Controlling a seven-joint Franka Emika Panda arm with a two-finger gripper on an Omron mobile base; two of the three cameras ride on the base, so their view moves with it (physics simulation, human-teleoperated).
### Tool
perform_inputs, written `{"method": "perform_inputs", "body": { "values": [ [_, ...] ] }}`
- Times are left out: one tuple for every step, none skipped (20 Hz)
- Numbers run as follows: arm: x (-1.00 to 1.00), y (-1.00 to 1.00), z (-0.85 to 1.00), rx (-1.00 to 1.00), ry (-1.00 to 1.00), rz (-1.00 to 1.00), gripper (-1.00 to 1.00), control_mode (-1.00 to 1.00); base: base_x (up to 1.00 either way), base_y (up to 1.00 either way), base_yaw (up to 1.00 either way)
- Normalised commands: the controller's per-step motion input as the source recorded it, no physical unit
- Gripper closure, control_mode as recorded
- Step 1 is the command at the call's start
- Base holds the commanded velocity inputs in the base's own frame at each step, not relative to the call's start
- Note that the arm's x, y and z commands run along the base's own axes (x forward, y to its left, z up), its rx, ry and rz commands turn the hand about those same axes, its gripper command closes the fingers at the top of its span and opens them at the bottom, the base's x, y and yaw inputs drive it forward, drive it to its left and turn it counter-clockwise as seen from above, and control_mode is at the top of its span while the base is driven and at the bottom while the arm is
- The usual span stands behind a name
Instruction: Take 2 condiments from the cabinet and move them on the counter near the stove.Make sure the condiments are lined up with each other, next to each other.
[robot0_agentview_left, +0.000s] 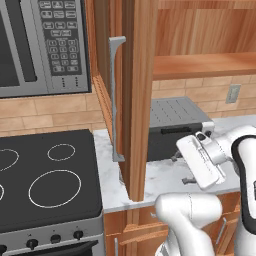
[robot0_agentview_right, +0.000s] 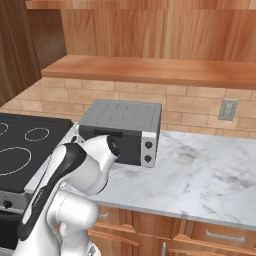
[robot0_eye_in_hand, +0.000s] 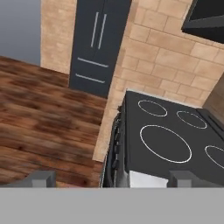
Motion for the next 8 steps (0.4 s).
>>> {"method": "perform_inputs", "body": {
  "values": [
    [-0.46, 0.00, 0.29, -0.16, -0.06, 0.00, -1.00, -1.00, 0.00, 0.00, 0.00],
    [-0.45, 0.00, 0.31, -0.17, -0.07, 0.00, -1.00, -1.00, 0.00, 0.00, 0.00],
    [-0.44, 0.00, 0.33, -0.17, -0.08, 0.00, -1.00, -1.00, 0.00, 0.00, 0.00],
    [-0.39, 0.00, 0.32, -0.17, -0.07, 0.00, -1.00, -1.00, 0.00, 0.00, 0.00],
    [-0.36, 0.00, 0.34, -0.17, -0.07, 0.00, -1.00, -1.00, 0.00, 0.00, 0.00],
    [-0.24, 0.00, 0.39, -0.18, -0.09, 0.00, -1.00, -1.00, 0.00, 0.00, 0.00],
    [-0.16, 0.00, 0.42, -0.17, -0.10, 0.00, -1.00, -1.00, 0.00, 0.00, 0.00],
    [-0.02, 0.00, 0.46, -0.16, -0.11, 0.00, -1.00, -1.00, 0.00, 0.00, 0.00]
  ]
}}
